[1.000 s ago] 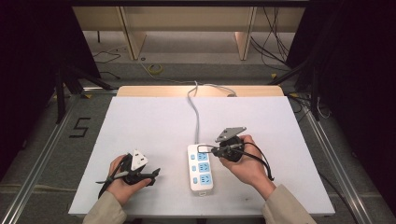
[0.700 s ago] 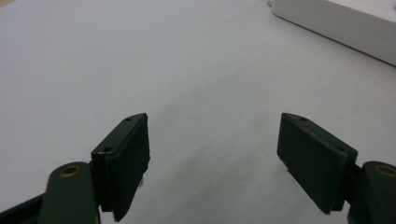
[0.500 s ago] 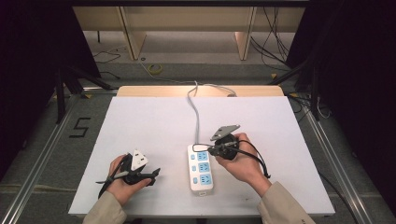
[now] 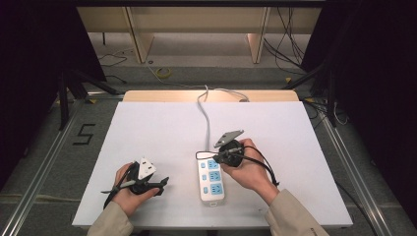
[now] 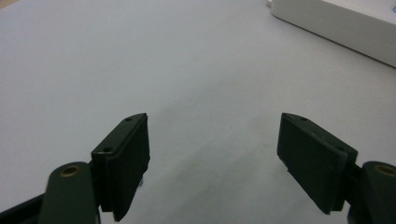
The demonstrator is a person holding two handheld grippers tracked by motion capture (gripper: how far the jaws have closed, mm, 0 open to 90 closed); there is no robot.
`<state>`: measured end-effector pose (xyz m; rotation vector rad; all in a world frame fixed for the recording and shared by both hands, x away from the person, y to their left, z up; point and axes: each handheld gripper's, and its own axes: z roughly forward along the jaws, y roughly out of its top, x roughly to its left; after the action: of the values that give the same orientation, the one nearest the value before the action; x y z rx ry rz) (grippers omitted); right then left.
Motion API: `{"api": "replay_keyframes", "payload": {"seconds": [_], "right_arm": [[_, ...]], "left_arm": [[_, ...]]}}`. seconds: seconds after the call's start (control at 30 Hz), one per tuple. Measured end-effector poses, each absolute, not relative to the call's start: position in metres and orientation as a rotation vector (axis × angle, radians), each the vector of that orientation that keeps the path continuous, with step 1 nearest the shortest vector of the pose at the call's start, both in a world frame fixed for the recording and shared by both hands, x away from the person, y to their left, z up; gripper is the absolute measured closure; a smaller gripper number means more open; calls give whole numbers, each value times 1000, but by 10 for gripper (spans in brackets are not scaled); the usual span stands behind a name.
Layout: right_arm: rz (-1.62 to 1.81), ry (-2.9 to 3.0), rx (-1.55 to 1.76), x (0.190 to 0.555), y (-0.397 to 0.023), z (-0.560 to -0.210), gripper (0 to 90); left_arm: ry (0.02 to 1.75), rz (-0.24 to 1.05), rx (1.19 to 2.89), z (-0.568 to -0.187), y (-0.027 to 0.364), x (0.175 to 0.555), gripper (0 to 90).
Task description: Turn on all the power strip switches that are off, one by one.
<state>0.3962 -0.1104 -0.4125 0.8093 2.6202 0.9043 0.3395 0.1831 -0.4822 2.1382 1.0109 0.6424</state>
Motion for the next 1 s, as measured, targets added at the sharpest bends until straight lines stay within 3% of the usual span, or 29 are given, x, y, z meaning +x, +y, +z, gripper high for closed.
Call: {"api": "replay_keyframes", "payload": {"seconds": [1.0], "right_arm": [[867, 2667, 785, 404, -90, -416, 900]], "left_arm": [[1009, 646, 2133, -482, 184, 340, 253]]}}
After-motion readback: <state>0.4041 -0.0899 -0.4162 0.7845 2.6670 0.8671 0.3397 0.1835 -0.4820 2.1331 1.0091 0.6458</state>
